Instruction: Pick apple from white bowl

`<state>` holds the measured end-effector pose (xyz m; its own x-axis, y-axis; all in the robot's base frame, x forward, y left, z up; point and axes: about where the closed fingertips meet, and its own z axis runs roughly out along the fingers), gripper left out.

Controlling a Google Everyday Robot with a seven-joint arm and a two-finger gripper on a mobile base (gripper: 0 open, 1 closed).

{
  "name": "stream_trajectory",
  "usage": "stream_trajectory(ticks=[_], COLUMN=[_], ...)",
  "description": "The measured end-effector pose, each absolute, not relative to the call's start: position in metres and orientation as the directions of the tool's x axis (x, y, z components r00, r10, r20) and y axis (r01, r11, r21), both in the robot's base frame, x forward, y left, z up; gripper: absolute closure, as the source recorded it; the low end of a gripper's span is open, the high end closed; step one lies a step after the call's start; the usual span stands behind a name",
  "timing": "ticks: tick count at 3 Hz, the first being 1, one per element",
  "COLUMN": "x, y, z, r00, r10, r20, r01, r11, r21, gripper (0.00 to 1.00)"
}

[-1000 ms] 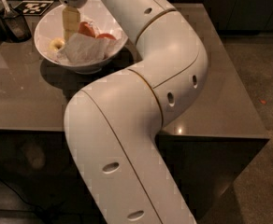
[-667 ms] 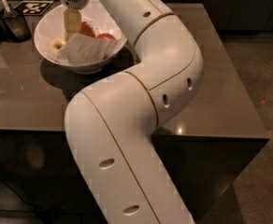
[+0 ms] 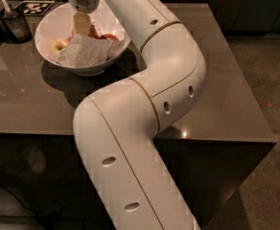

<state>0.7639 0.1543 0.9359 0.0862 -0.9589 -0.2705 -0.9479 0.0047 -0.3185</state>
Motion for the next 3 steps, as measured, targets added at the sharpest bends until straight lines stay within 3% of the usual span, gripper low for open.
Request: stream_trajectory(ticks=[1,3], x=[0.7668,0.7739], y=[0.1493,0.1561], z=[0.93,0.9261], r00=[0.081,0.086], r10=[-0.958,-0.954], r20=[-0.277,-0.287], r01=[-0.952,-0.947], r11=[0.008,0.012], r21=[-0.307,-0.322], gripper=[0.0,0.42])
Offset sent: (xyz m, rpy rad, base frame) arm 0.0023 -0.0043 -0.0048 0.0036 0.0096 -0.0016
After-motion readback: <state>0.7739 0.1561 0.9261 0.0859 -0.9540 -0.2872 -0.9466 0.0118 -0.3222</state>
